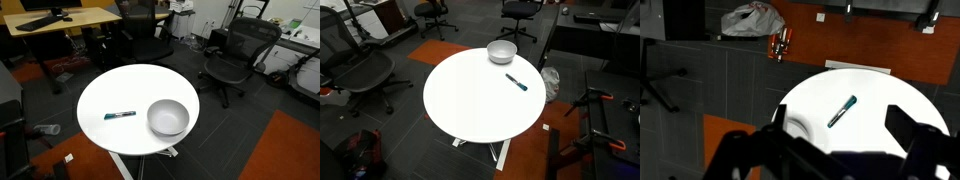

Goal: Pick up the black marker from the table and put it in the grey bowl

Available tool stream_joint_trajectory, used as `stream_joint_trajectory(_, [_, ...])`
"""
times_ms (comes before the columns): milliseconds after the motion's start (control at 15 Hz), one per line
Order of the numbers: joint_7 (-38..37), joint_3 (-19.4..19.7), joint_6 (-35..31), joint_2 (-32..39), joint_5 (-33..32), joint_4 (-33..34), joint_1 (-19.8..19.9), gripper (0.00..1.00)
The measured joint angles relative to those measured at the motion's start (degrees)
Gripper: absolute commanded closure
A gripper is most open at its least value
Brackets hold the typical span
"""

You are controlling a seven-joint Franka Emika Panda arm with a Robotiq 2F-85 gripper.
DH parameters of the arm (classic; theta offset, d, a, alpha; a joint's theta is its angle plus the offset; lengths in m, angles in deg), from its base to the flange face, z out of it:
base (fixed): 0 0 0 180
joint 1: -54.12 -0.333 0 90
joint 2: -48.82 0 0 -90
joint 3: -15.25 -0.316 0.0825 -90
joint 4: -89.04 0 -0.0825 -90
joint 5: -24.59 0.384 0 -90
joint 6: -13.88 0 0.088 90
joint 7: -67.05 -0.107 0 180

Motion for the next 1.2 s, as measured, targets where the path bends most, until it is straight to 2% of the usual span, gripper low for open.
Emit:
stream_joint_trajectory(733, [-0.1, 0.3, -0.6, 0.3, 0.1, 0.0, -0.6, 0.0])
stream_joint_trajectory(1200, [-0.7, 1.5, -9.3, 3.7, 3.3, -2.5, -0.9, 0.0])
